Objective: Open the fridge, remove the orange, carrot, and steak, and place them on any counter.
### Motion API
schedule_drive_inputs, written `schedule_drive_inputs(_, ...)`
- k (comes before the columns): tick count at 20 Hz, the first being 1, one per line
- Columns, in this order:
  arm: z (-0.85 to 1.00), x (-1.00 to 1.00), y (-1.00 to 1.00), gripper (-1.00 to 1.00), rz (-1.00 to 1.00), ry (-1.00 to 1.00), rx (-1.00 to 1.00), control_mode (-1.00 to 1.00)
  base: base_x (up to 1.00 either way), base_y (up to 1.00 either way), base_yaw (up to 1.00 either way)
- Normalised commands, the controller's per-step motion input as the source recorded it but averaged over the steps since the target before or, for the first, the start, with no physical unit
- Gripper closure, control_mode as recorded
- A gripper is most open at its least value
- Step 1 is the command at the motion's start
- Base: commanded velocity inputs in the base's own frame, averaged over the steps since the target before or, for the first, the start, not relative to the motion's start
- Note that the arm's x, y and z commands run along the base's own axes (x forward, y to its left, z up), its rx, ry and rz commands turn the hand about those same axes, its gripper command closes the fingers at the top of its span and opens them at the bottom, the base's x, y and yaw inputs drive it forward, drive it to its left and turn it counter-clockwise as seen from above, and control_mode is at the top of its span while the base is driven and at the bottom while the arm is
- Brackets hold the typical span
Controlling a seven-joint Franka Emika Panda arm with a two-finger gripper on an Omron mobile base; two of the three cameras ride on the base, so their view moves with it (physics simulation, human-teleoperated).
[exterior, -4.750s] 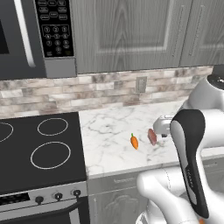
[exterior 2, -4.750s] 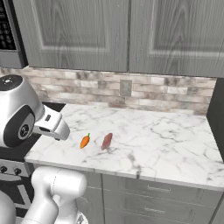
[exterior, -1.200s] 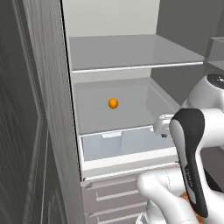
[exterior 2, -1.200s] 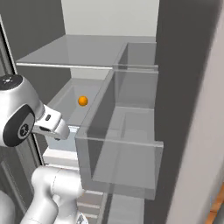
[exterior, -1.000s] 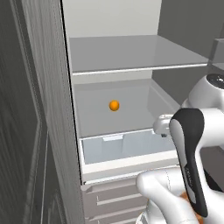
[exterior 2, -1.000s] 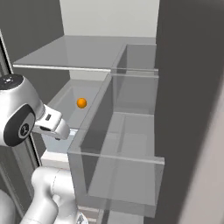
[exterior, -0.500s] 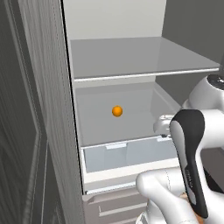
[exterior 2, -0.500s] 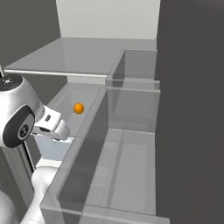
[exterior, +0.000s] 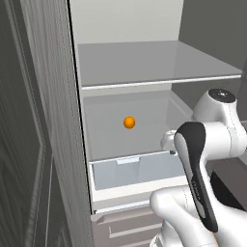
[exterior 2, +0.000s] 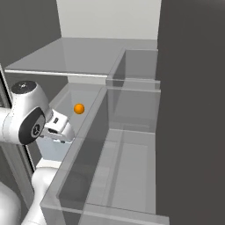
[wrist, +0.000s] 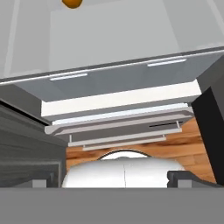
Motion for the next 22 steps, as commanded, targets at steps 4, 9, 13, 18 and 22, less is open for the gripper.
schedule_drive_inputs(4,-0.30,0.28,0.00,-1.00,0.00,-0.03,0.00,-1.00,0.00,0.00,0.00)
schedule_drive_inputs(9,-0.14,0.36,0.04,-1.00,0.00,-0.09,0.00,-1.00,0.00,0.00,0.00)
schedule_drive_inputs(13,-0.01,0.23,0.06,-1.00,0.00,-0.07,0.00,-1.00,0.00,0.00,0.00)
schedule_drive_inputs(18,0.00,0.22,0.27,-1.00,0.00,0.00,0.00,-1.00,0.00,0.00,0.00)
schedule_drive_inputs(22,0.00,0.28,0.37,-1.00,0.00,0.04,0.00,-1.00,0.00,0.00,0.00)
